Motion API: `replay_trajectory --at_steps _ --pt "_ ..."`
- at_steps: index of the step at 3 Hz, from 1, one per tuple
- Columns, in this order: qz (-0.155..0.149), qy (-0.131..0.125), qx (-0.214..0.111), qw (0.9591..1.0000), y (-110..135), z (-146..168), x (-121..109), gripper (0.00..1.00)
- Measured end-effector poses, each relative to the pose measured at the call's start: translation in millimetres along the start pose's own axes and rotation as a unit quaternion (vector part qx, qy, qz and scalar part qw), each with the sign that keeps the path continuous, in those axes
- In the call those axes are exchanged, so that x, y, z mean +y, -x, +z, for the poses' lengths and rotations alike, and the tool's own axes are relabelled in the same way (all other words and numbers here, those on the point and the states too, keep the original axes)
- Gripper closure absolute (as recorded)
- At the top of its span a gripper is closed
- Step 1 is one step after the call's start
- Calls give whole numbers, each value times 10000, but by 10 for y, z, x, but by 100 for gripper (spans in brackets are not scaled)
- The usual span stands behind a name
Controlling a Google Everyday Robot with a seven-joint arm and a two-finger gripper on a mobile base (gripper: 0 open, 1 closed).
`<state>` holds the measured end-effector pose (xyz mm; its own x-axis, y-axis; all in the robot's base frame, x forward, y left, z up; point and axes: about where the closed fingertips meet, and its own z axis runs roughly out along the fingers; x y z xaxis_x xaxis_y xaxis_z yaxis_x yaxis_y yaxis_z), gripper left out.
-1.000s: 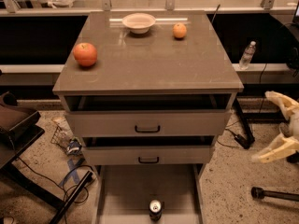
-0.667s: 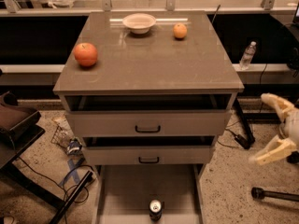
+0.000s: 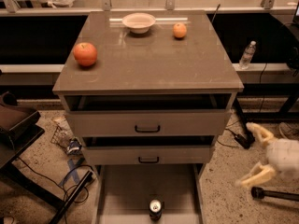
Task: Pick pepsi can from bottom drawer and place on counter
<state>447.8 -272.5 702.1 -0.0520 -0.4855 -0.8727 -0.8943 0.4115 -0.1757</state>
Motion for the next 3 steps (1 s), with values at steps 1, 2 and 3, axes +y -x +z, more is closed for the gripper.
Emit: replay_trajectory --at_steps 1,2,3 --pt "-28 461 73 9989 -1018 390 468 0" --pt "-73 722 96 9973 -1540 567 742 0" --pt "-73 723 95 9973 -1539 567 742 0"
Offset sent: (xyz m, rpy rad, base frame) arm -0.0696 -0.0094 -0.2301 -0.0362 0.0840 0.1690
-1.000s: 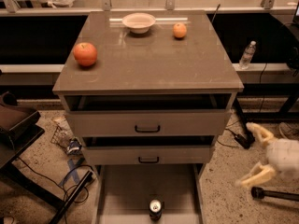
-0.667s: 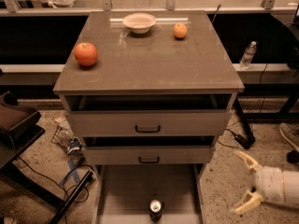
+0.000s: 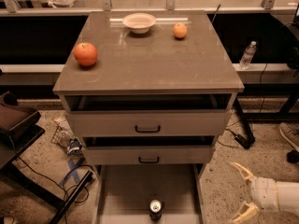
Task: Pick pepsi can from bottom drawer and place on counter
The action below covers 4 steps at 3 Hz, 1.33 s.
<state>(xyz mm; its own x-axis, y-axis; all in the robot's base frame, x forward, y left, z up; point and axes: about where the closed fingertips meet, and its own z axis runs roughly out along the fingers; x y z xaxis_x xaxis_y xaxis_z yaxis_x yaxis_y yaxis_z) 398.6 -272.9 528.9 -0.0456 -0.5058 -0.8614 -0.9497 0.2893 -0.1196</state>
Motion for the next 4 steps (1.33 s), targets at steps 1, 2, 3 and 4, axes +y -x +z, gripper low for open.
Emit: replay_trajectory --at_steps 1,2,3,4 --pt "186 107 40 9998 -297 298 -5 0" --pt "289 279 -115 9991 -825 761 8 0" --pt "345 471 -390 9975 -1336 1261 125 0" --pt "384 611 -701 9949 -1663 1636 266 0"
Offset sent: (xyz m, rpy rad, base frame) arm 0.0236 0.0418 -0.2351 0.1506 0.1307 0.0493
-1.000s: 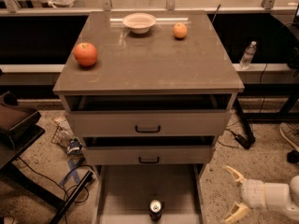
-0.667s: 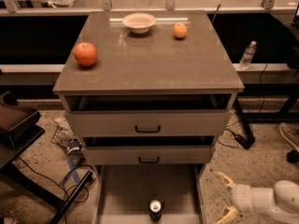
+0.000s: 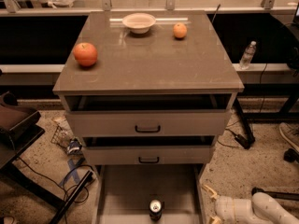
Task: Pick pepsi can from bottom drawer and place on counter
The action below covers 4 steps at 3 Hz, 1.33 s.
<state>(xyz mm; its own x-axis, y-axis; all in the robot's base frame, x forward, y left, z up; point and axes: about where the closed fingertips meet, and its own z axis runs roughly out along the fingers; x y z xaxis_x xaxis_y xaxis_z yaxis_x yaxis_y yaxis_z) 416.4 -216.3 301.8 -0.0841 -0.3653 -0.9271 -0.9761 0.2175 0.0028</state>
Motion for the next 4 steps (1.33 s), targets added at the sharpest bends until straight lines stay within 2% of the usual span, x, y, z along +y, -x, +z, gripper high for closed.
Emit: replay_trajectory --at_steps 1,2,3,4 --pt "-2 2 0 10000 3 0 0 0" --pt "91 215 7 9997 -178 264 -31 0" --pt "138 580 -214 9980 -420 765 -86 0" --pt "-81 833 -498 9952 -484 1216 -118 0"
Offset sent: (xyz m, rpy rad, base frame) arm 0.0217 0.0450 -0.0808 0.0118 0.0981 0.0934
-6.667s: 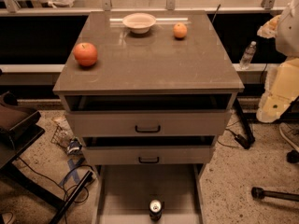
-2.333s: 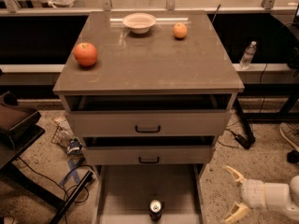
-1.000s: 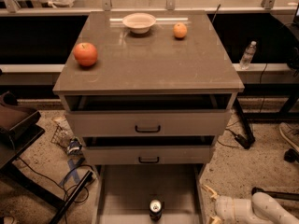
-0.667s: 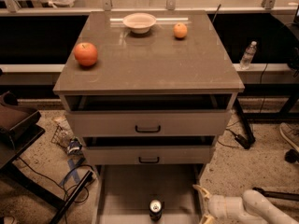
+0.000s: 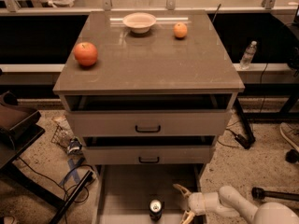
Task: Pick pepsi can from bottom drawer and place on counter
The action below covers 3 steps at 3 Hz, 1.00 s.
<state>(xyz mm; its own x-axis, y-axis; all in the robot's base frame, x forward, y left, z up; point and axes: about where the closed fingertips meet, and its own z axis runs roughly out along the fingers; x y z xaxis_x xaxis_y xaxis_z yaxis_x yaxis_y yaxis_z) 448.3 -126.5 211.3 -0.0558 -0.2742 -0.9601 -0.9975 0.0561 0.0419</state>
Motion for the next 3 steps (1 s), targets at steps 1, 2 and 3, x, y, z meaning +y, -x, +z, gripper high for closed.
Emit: replay_trajectory --at_steps 1,2,3 --pt "-340 79 -139 9993 163 195 4 0" --pt "-466 -42 -222 9987 296 308 85 0" --pt "-476 -199 -133 9986 317 453 116 0"
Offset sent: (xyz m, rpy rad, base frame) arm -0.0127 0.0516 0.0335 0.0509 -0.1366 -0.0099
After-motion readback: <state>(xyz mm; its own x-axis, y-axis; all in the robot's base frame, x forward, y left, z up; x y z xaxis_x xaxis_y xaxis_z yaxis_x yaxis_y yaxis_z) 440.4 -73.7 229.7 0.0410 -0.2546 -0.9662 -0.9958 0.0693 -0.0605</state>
